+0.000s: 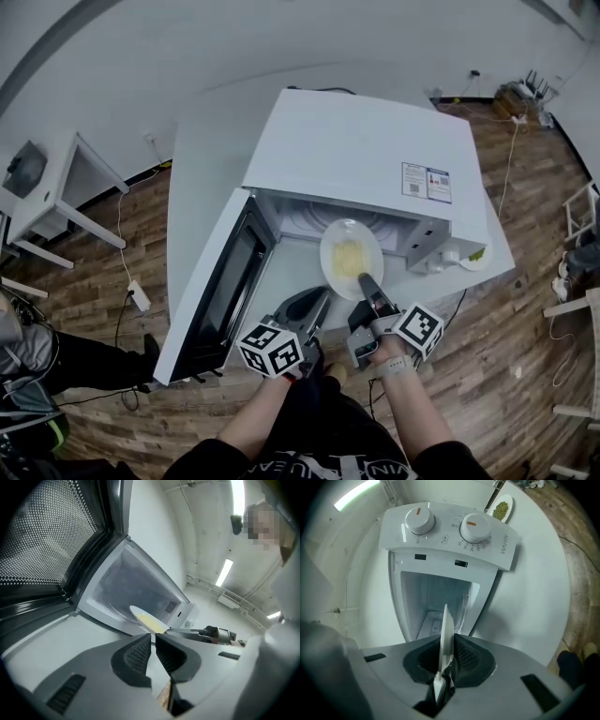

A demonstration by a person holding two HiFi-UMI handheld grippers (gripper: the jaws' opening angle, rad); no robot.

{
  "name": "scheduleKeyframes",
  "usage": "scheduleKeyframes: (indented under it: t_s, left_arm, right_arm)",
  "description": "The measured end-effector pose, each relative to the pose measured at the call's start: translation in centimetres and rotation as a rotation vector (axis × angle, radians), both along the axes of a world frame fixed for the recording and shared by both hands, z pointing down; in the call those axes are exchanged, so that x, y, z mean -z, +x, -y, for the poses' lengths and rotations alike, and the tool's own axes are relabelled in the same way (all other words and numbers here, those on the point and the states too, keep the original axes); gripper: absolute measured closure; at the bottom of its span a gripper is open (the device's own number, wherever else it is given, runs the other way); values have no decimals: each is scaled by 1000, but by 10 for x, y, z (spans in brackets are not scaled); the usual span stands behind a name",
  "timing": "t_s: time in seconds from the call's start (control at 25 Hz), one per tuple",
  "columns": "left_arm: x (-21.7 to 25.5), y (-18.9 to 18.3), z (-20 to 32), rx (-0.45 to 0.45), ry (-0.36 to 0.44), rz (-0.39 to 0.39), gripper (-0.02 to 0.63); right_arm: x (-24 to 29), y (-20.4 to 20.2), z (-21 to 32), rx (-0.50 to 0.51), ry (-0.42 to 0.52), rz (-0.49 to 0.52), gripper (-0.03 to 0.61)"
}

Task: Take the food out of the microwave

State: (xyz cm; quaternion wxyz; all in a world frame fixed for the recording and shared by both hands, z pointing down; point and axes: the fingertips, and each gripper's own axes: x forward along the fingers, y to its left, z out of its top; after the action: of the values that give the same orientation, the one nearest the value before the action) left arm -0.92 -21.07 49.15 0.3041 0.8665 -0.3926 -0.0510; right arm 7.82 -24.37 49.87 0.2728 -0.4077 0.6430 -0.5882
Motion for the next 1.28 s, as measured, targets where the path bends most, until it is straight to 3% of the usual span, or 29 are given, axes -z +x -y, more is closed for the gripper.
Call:
scheduleKeyframes:
  t_s: [0.8,1.28]
  left_arm:
    - [4,-21,-57,44,4,-4,586]
    - [14,-36,-144,41,8,-14,586]
  right_arm:
    - [4,-5,-70,-12,-2,42,523]
    - [7,-10,-164,-58,-31,62,523]
